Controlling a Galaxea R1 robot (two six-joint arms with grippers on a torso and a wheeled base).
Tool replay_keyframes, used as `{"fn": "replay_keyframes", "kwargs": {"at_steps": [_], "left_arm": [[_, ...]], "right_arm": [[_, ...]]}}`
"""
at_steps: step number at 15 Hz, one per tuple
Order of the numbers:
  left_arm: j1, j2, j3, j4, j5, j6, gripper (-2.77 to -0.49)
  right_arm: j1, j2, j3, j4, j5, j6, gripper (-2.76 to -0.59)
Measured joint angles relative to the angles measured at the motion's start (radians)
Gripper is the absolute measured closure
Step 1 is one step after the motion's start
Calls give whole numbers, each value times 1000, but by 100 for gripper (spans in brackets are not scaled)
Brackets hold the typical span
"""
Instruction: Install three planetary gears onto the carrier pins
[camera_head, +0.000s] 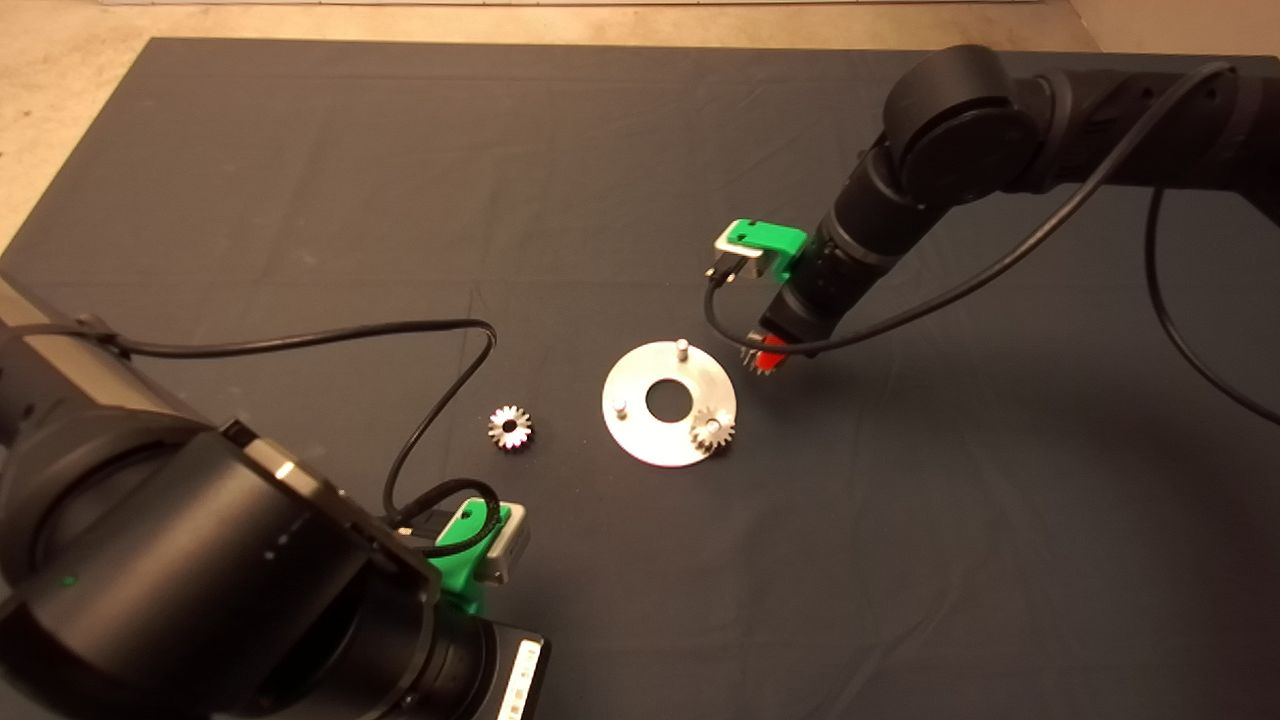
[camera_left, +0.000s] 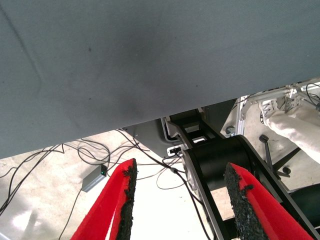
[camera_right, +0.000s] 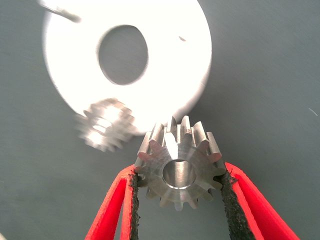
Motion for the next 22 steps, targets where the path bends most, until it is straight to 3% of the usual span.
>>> {"fn": "replay_keyframes", "kwargs": {"at_steps": [5, 11, 15, 18, 22], "left_arm": [[0, 1, 0, 0, 0, -2, -118], [0, 3, 0, 0, -1, -2, -118], [0, 3, 0, 0, 0, -3, -118], [0, 3, 0, 0, -1, -2, -118], [0, 3, 0, 0, 0, -3, -118]], "right_arm": [[0, 45, 0, 0, -1, 1, -90], [0, 110, -19, 0, 9, 1, -89], [-2, 144, -82, 0, 19, 0, -89], [-10, 155, -130, 0, 7, -10, -89], [-15, 178, -182, 0, 7, -58, -89]]}}
